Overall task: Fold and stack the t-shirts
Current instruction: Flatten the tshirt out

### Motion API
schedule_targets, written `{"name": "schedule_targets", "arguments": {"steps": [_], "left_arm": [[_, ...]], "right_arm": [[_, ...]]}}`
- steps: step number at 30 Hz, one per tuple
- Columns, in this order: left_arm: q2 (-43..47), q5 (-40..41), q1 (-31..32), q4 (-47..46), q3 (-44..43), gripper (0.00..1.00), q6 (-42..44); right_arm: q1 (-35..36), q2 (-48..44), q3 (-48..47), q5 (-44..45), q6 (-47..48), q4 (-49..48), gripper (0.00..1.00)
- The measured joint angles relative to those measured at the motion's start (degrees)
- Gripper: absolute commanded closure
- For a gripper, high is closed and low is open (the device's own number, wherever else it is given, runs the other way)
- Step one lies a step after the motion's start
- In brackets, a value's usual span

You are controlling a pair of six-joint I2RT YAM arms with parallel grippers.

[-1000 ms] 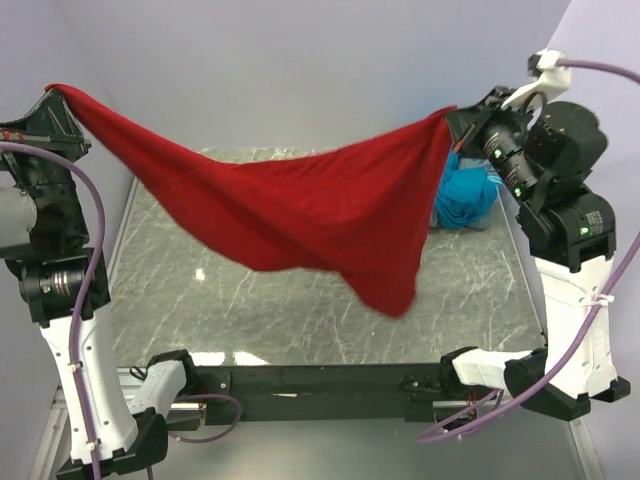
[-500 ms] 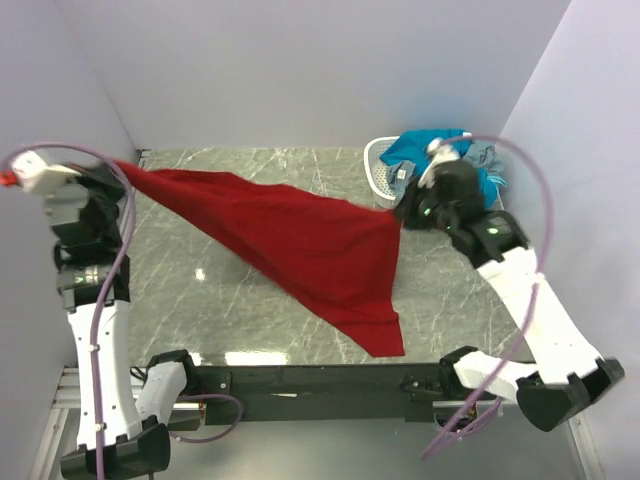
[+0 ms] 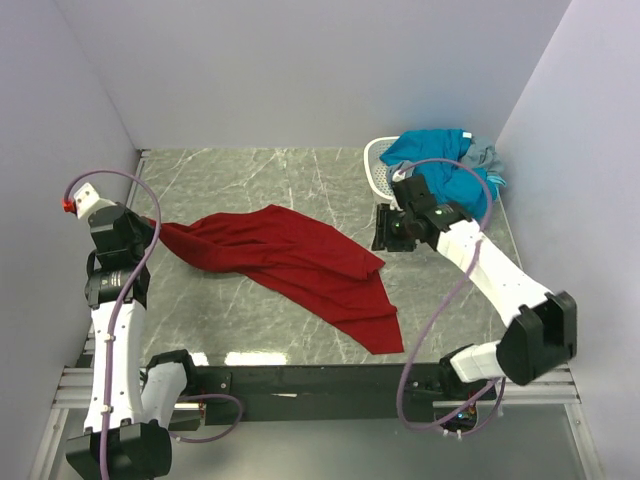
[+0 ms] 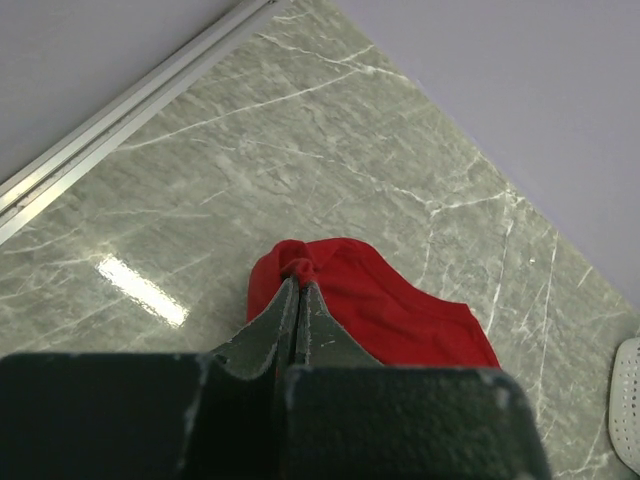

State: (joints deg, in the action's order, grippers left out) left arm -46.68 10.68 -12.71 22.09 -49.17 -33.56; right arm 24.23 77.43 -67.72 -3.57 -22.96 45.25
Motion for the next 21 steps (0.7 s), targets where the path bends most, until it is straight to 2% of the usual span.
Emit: {"name": "schedule_targets", "arguments": {"steps": [10, 21], "left_arm": [[0.3, -1.6, 0.0, -0.6, 1.1, 1.0, 0.1], [1.1, -1.8, 0.0, -0.4, 1.8, 1.0, 0.1]], "right_arm": [[-0.8, 14.3, 0.5, -4.1, 0.1, -10.1, 0.53], [-1.3, 25.4, -0.9, -7.0, 2.0, -14.4, 0.55]]}}
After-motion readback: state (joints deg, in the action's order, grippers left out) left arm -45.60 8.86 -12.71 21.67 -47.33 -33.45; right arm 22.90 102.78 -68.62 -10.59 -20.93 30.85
